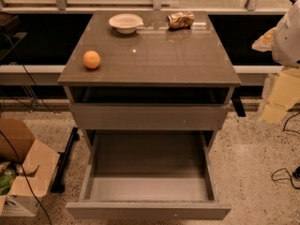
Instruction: Place orange into middle drawer
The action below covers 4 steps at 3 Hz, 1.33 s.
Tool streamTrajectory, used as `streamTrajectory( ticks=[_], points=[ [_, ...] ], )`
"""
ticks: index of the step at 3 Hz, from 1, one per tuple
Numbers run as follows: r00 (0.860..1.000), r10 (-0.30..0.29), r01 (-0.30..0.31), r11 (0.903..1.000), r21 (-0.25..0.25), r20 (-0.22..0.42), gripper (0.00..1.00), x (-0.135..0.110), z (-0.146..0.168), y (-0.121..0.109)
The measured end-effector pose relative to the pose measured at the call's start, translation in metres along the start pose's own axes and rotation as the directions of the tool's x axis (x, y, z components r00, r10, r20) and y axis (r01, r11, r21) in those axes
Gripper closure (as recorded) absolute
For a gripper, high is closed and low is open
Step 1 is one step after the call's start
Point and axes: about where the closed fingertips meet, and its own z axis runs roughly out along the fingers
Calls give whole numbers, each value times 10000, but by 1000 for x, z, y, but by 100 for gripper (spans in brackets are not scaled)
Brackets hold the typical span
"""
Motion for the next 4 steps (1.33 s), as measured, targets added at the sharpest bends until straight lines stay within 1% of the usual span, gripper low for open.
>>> streamTrajectory(
  ticks=[1,2,3,4],
  points=[
    [10000,-1,1,10000,1,1,0,0,0,0],
    [9986,-362,351,9990,275,375,0,-24,1,-11],
    [9913,-719,693,9972,268,1102,0,-61,15,-26],
    [9753,-900,887,9959,156,2015,0,-100,30,-43]
  ],
)
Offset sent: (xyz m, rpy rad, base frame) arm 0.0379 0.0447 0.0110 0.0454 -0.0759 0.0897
